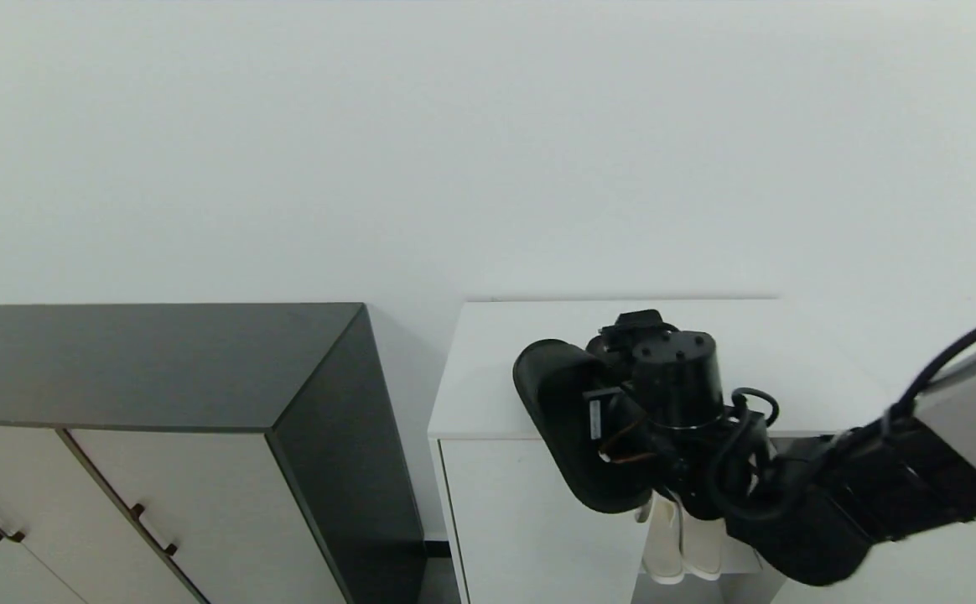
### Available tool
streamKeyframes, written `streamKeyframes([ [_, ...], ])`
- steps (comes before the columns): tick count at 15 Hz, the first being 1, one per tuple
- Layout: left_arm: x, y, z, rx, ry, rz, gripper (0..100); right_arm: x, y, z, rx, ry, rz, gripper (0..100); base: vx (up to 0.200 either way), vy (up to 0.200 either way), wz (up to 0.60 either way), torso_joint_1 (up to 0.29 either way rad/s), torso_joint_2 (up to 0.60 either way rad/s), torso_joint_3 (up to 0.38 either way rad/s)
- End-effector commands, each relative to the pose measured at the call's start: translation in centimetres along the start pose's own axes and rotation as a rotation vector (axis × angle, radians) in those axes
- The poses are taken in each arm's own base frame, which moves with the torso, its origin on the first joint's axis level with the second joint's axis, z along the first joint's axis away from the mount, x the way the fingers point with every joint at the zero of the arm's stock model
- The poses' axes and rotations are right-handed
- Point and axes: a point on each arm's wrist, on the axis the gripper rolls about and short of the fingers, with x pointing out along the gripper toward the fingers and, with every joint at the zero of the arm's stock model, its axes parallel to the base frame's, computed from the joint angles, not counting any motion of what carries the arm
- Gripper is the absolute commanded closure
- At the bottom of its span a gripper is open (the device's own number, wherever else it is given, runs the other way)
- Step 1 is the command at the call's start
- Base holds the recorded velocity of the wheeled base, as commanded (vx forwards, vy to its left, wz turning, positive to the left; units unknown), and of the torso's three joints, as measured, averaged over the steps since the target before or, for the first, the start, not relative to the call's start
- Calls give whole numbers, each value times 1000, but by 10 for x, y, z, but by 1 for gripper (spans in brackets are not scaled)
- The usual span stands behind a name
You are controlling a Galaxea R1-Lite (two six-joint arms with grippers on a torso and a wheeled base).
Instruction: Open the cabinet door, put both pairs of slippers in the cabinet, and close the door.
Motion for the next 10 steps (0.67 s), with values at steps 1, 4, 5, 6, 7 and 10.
streamKeyframes([
  [1,0,0,0,0,1,0,100,-58,-16,11,26,-35,109,100,0,0,0,0,0,0],
  [4,0,0,0,0,1,0,100,-69,-19,8,14,-17,166,100,0,0,0,0,0,0],
  [5,0,0,0,0,1,0,100,-69,-18,7,12,-14,166,100,0,0,0,0,0,0],
  [6,0,0,0,0,1,0,100,-68,-18,5,9,-9,166,100,0,0,0,0,0,0],
  [7,0,0,0,0,1,0,100,-67,-18,5,7,-6,166,100,0,0,0,0,0,0],
  [10,0,0,0,0,1,0,100,-65,-13,-1,-5,7,158,100,0,0,0,0,0,0],
])
